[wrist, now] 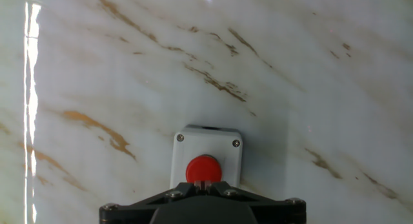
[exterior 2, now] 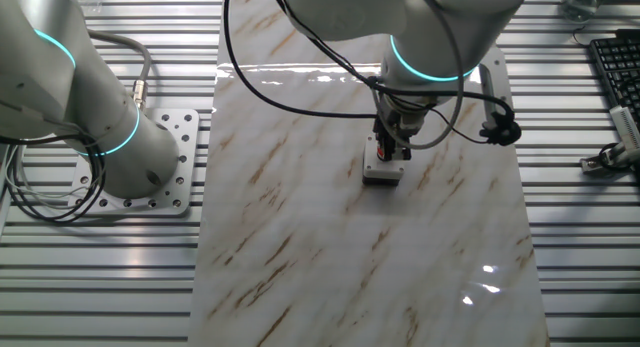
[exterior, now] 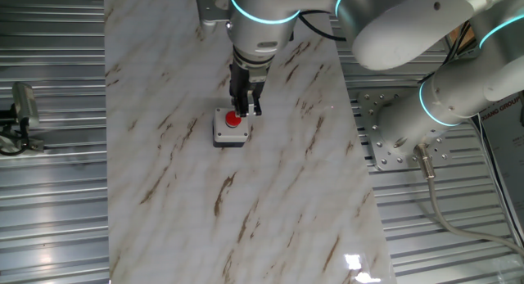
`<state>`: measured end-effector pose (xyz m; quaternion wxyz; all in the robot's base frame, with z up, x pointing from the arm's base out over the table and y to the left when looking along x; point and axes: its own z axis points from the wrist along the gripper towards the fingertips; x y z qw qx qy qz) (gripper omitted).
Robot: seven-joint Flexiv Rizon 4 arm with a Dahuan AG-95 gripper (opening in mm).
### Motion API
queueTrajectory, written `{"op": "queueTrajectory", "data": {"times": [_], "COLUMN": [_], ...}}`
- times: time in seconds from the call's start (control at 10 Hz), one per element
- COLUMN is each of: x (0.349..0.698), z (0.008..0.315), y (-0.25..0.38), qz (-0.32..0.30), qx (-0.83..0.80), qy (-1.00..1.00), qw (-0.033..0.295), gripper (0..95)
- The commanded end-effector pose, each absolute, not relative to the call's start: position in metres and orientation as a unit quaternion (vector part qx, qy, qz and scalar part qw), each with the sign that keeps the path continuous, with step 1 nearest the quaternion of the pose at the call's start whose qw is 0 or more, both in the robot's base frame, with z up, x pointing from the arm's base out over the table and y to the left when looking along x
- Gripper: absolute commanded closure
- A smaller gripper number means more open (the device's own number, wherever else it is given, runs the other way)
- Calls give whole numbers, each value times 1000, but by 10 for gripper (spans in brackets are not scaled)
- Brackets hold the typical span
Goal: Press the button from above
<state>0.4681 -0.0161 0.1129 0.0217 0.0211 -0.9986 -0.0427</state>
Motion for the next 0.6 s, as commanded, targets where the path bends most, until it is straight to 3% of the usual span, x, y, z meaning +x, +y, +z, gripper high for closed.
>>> {"op": "queueTrajectory", "data": {"times": [0.1, 0.6], "x": [466, 466], "z": [117, 118], "y": [-16, -16], "qz": [-44, -45], "qx": [25, 50], "qy": [-998, -997], "qw": [23, 21], "gripper": [950, 950]}}
